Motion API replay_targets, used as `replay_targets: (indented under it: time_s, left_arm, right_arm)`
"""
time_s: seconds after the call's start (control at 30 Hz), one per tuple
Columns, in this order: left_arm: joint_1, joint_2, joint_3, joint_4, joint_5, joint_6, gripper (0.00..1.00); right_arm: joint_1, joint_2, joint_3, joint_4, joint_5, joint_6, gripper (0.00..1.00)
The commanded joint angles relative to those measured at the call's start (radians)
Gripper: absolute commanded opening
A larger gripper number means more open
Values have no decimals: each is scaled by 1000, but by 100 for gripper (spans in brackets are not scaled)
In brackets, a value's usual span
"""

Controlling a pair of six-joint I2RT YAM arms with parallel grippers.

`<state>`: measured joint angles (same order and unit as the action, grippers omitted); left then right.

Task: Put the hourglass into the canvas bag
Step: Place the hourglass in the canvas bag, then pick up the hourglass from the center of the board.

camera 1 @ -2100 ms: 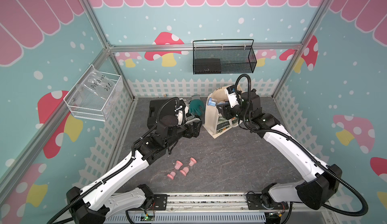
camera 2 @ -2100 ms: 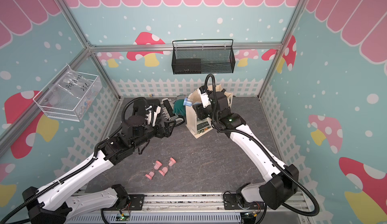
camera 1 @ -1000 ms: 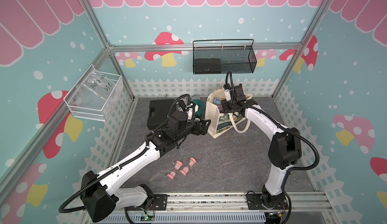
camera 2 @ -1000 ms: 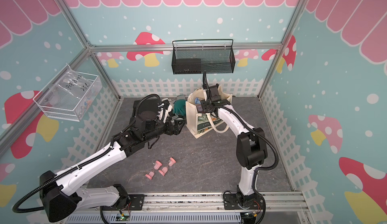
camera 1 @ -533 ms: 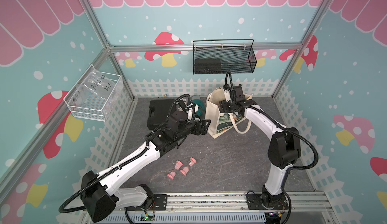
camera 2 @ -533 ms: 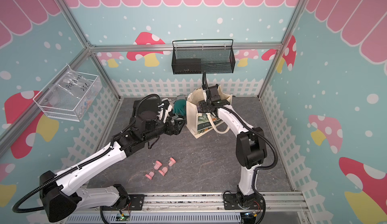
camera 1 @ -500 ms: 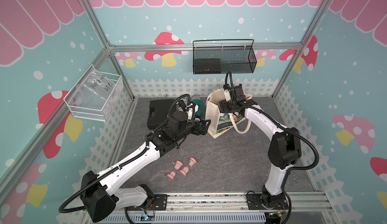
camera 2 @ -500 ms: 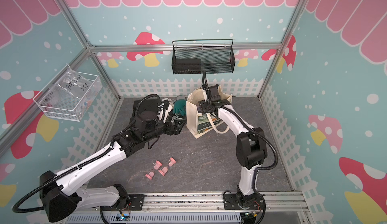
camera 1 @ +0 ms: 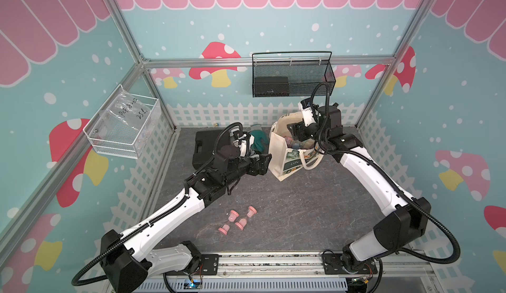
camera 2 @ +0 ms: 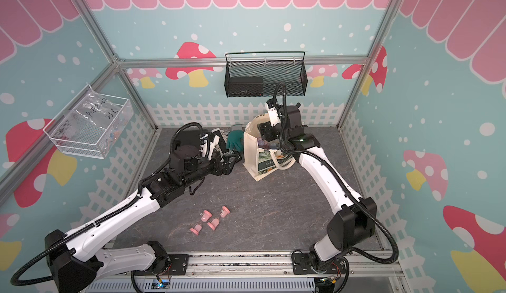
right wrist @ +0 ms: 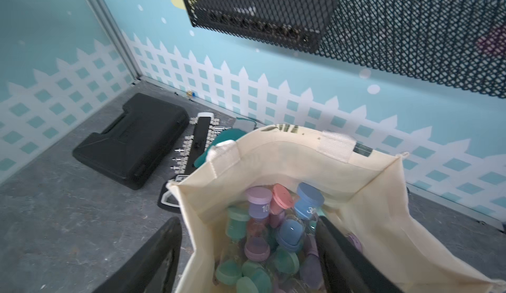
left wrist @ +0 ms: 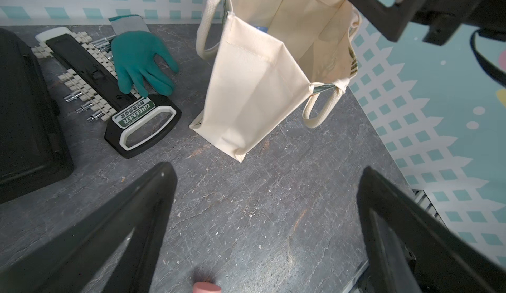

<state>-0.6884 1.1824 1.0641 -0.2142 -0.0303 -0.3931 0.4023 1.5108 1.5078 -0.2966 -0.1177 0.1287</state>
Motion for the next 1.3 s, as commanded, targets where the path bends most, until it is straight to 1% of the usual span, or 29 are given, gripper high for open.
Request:
replay_targets:
  time_s: [0.0, 0.1, 0.23, 0.4, 0.63, 1.0, 1.27]
  left_arm:
    - [14, -40, -28, -30, -34, -10, 99]
    - [24, -74, -54, -56, -48, -13, 99]
    - [41, -138, -100, -95, -78, -22, 99]
    - [63, -218, -155, -150, -107, -42, 99]
    - [81, -311, -209, -223, -143, -73, 99]
    - [85, -396, -273, -284, -169, -132, 99]
    - [85, -439, -317, -301, -175, -167, 100]
  right_arm:
    - [30, -60, -65, 67, -84, 8, 80]
    - [73, -102, -118, 103, -103, -3, 81]
    - [146, -142, -182, 131, -80, -37, 82]
    - [246, -153, -238, 141, -83, -78, 82]
    - [359, -157, -401, 241, -93, -98, 83]
    - [469, -115, -642, 432, -124, -81, 83]
    - [512, -73, -742, 552, -157, -78, 83]
